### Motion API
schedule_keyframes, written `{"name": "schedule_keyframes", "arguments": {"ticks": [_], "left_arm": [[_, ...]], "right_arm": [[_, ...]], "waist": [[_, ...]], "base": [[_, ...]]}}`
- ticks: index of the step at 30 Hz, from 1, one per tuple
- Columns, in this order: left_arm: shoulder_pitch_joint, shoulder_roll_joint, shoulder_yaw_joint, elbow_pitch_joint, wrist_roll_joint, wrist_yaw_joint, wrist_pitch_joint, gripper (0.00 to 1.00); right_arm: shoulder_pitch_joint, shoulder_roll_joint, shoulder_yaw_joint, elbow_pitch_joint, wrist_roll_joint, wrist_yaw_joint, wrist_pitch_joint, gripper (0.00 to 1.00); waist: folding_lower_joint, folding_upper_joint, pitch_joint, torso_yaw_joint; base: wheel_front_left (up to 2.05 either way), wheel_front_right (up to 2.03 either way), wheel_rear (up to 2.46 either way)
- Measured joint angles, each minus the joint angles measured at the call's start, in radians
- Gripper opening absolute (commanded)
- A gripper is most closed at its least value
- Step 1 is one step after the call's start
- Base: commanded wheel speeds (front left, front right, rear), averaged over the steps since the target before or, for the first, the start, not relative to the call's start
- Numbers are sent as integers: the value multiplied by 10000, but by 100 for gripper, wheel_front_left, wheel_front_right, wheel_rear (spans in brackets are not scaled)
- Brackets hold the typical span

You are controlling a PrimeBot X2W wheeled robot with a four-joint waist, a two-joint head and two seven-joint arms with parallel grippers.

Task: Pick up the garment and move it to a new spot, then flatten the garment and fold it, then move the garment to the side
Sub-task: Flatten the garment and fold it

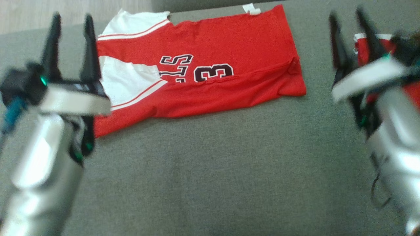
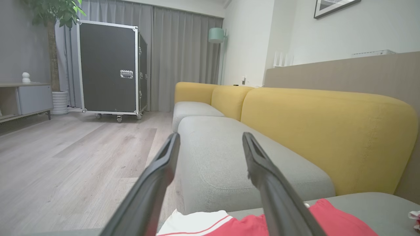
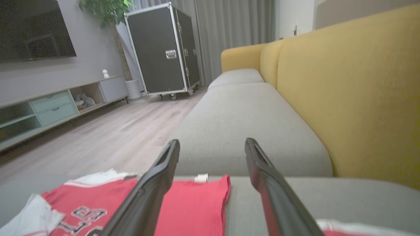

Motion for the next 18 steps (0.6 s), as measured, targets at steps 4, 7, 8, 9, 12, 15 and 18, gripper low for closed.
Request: {"name": "schedule_keyframes", "arguments": {"ticks": [4,7,8,9,12,15,18], "left_arm": [[1778,-596,748,-1141,1053,86,0,100],[2957,-1122,1463,-1730,1659,128,0,100],[3272,-1312,1674,-1833,1789,123,0,100],[3562,-1509,1870,-1898,1921,92,0,100],[4301,-1994,2424,-1950,2368,-75,0,100],[4754,-2405,2865,-1933,2688,-360,0,100],[4793,-2631,3271,-1871,2963,-652,0,100]], "right_arm": [[2044,1007,-1708,-957,-1745,2,0,100],[2992,1770,-2750,-1726,-2811,2,0,100],[3263,2008,-2986,-1952,-3066,2,0,100],[3539,2188,-3114,-2176,-3331,2,0,100],[4355,2568,-3467,-2623,-3891,0,0,100],[4973,2656,-3661,-2828,-4109,0,0,100],[5105,2686,-3764,-2997,-4107,0,0,100]], "waist": [[0,0,-270,-11],[-1,0,-408,-79],[0,0,-455,-104],[0,0,-504,-128],[0,0,-637,-207],[-1,0,-705,-270],[1,0,-659,-321]], "base": [[0,0,0],[0,0,0],[0,0,0],[0,0,0],[0,0,0],[0,0,0],[0,0,0]]}}
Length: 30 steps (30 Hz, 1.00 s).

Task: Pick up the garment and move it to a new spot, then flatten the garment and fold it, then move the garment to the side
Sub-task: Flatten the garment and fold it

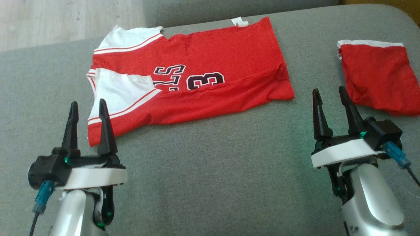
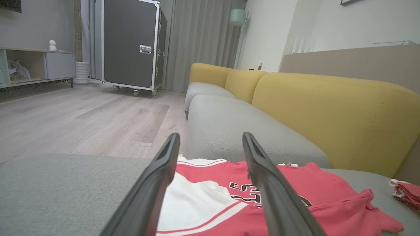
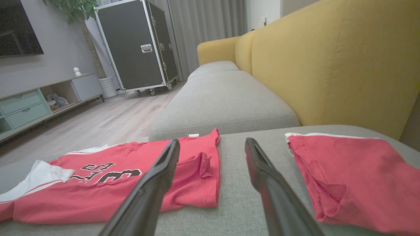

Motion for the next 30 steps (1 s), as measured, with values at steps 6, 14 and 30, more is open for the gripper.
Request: {"name": "schedule_keyframes", "arguments": {"ticks": [6,14,30], "left_arm": [[-500,-10,222,1795,445,-38,130,100],[-1639,136,451,3996,546,761,1032,100],[-2542,591,349,5766,654,746,2401,0]], "right_arm": [[-207,48,178,-328,17,0,0,100],[-412,52,499,-500,378,0,0,100],[-459,54,817,-571,790,2,0,100]], "waist": [[1,0,361,-113],[3,0,938,-303],[1,0,1094,-582]], "base": [[0,0,0],[0,0,0],[0,0,0]]}}
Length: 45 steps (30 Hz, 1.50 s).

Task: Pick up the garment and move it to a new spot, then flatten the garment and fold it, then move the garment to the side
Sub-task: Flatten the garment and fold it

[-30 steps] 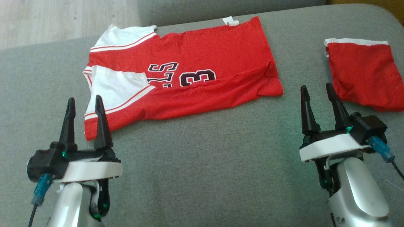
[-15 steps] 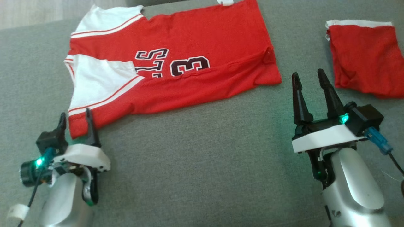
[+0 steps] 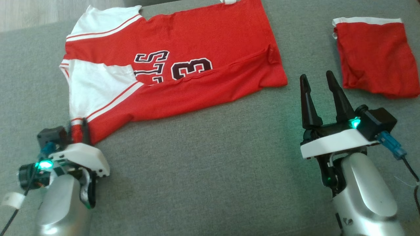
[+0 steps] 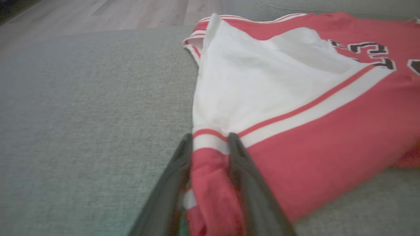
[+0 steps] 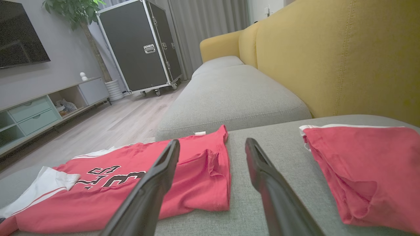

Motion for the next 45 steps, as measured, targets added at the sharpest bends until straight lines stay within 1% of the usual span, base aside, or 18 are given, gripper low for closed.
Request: {"name": "schedule_keyframes", "arguments": {"ticks": [1,4,8,12,15,19,23,28,33,34,35,37,41,45], "left_arm": [[-5,0,-65,-10,0,-96,12,0],[32,2,-173,-81,0,-121,-245,0],[196,23,-247,-523,6,-242,-997,0],[100,77,-414,-1467,105,-476,-1718,0],[-35,90,-623,-2107,278,-520,-1956,0],[-121,81,-871,-2708,393,-525,-2050,0],[-120,36,-1070,-2995,424,-556,-2050,0],[-120,-44,-1329,-3149,433,-589,-2052,0],[-121,-52,-1473,-3103,433,-640,-2046,0],[-121,-56,-1475,-3047,431,-640,-2044,0],[-121,-50,-1471,-2974,430,-640,-2036,0],[-119,-36,-1465,-2846,416,-639,-2031,0],[-95,-21,-1383,-2518,339,-625,-1918,0],[39,65,-1210,-2236,127,-623,-1854,0]], "right_arm": [[-6,0,6,50,8,0,0,100],[-52,0,6,324,6,0,0,100],[-378,0,-81,924,-188,-2,12,100],[-926,0,-433,1708,-437,-2,694,100],[-1475,-2,-717,2477,-529,-2,1411,100],[-2297,-2,-784,3626,-412,-2,2385,100],[-3078,-10,-593,4840,176,-2,3089,100],[-3838,-10,-313,6353,508,-2,3572,100],[-4640,-42,-176,7524,527,-2,3620,100],[-4778,-44,-105,7697,556,-2,3622,39],[-4903,-44,-36,7883,412,-2,3505,0],[-5072,-42,-42,8253,-123,0,3189,0],[-5122,-33,-109,8686,-500,-2,2721,0],[-5120,-71,-128,8851,-683,-2,2428,0]], "waist": [[0,0,-23,-2],[0,0,-119,-3],[0,0,-239,35],[0,0,-260,128],[0,0,-223,223],[1,0,-150,359],[1,0,-74,536],[1,0,-1,817],[1,0,67,1072],[1,0,76,1111],[1,0,81,1135],[1,0,62,1152],[1,0,-103,1128],[1,0,-382,1010]], "base": [[0,0,0],[0,0,0],[0,0,0],[0,0,0],[0,0,0],[0,0,0],[0,0,0],[0,0,0],[0,0,0],[0,0,0],[0,0,0],[0,0,0],[0,0,0],[0,0,0]]}}
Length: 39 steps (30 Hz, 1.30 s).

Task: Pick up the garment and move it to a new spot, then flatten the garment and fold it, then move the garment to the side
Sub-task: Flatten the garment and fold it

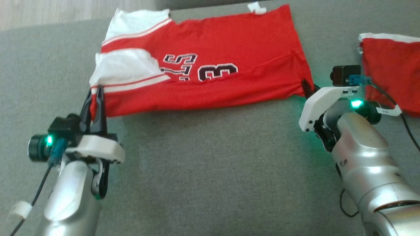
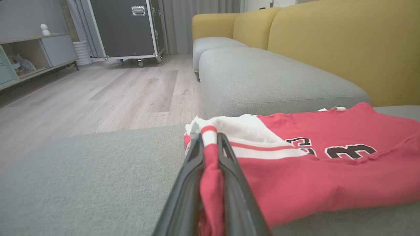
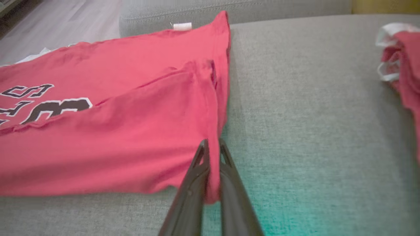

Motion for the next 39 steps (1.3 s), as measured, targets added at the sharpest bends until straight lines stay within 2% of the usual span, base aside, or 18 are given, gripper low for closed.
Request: {"name": "schedule_keyframes", "arguments": {"ticks": [6,13,22,27,31,32,33,34,35,36,37,39], "left_arm": [[619,228,31,343,-163,-19,161,0],[1290,291,-82,437,-334,-209,569,0],[2894,545,-378,94,-566,-472,1703,0],[3378,604,-454,-485,-715,-456,2153,0],[3556,675,-462,-830,-782,-366,2376,0],[3597,688,-464,-892,-782,-355,2376,0],[3619,688,-468,-959,-782,-299,2376,5],[3635,686,-485,-1020,-782,-268,2376,38],[3639,683,-497,-1051,-782,-253,2376,60],[3645,681,-495,-1085,-782,-180,2357,93],[3648,681,-489,-1118,-782,-153,2311,100],[3650,646,-472,-1198,-784,-100,2046,100]], "right_arm": [[70,-148,435,-58,140,2,48,0],[771,-451,1237,-539,771,2,757,0],[2572,-1022,2169,-2079,2059,2,2113,0],[3403,-1369,2205,-3028,2426,2,2493,0],[3960,-1392,2033,-3655,2479,2,2610,0],[4072,-1392,1973,-3799,2462,2,2591,46],[4181,-1388,1852,-3946,2428,2,2562,100],[4264,-1369,1708,-4067,2416,0,2539,100],[4355,-1365,1557,-4220,2387,0,2433,100],[4433,-1361,1375,-4362,2362,0,2314,100],[4510,-1346,1204,-4550,2359,2,2161,100],[4644,-1206,821,-5003,2364,0,1687,100]], "waist": [[-1,0,-571,-229],[-1,0,-1309,-397],[-3,0,-2286,-675],[-2,1,-2491,-776],[-2,0,-2507,-797],[-1,0,-2493,-799],[-1,0,-2477,-797],[0,0,-2458,-795],[-1,0,-2439,-794],[-1,0,-2417,-795],[-1,0,-2391,-799],[0,0,-2336,-816]], "base": [[0,0,0],[0,0,0],[0,0,0],[0,0,0],[0,0,0],[0,0,0],[0,0,0],[0,0,0],[0,0,0],[0,0,0],[0,0,0],[0,0,0]]}}
